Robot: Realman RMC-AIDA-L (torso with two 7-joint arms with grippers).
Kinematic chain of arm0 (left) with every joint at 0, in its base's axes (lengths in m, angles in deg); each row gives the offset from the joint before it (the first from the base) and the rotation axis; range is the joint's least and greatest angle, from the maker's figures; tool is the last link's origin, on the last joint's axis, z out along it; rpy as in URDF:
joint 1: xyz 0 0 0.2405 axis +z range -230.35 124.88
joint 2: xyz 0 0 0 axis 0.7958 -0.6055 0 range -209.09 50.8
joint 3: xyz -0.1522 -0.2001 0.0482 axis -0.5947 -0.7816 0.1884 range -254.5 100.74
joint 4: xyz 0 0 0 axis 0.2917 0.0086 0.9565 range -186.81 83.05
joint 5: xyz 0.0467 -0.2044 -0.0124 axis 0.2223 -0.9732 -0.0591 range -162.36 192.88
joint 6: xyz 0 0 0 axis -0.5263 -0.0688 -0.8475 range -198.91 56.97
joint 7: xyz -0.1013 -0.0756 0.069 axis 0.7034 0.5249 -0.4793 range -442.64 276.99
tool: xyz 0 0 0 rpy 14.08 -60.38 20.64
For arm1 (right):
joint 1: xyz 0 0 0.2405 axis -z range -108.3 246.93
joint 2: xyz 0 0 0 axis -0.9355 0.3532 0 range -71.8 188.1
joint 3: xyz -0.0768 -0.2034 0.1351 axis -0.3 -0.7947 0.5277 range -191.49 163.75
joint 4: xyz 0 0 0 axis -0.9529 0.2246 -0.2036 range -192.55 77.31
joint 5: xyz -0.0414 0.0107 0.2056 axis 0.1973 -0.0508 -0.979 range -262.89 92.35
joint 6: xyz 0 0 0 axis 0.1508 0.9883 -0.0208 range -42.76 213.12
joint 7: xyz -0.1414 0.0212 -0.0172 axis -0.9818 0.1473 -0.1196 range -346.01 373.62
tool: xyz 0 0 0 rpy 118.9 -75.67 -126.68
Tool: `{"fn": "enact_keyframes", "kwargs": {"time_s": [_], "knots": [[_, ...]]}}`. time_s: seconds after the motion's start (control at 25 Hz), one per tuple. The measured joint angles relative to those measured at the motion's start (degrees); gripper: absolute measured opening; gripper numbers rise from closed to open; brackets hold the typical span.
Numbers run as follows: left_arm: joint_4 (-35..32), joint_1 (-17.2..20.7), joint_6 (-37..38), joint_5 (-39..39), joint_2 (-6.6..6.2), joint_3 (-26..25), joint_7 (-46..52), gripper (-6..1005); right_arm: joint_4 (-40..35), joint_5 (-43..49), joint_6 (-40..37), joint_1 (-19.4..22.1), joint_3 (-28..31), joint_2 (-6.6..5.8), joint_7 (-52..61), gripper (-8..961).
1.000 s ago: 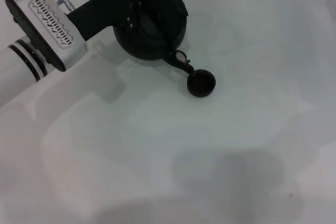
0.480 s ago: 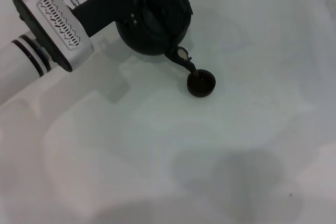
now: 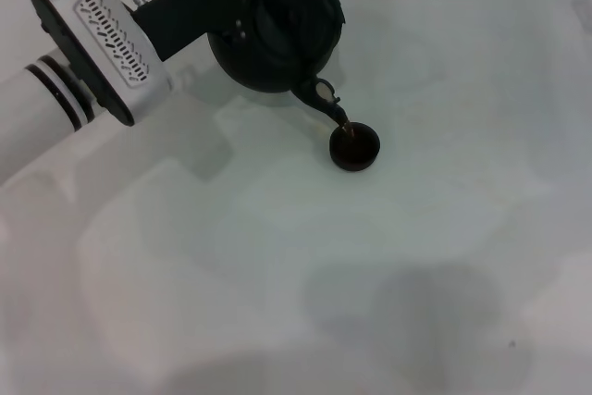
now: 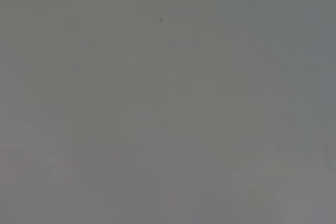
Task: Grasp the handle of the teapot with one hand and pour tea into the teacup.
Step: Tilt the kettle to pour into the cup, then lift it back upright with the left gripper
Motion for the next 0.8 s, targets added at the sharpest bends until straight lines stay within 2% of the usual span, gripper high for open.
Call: {"fn": "enact_keyframes", "kwargs": {"time_s": [0.52, 0.8], "knots": [[0.01, -0.07, -0.22, 0.00, 0.02, -0.17, 0.42, 93, 0.00, 0.00, -0.01, -0.19, 0.00, -0.14, 0.00, 860], [0.01, 0.42, -0.54, -0.38, 0.25, -0.42, 8.54, 93, 0.00, 0.00, -0.08, 0.06, 0.08, -0.14, 0.00, 860]]}}
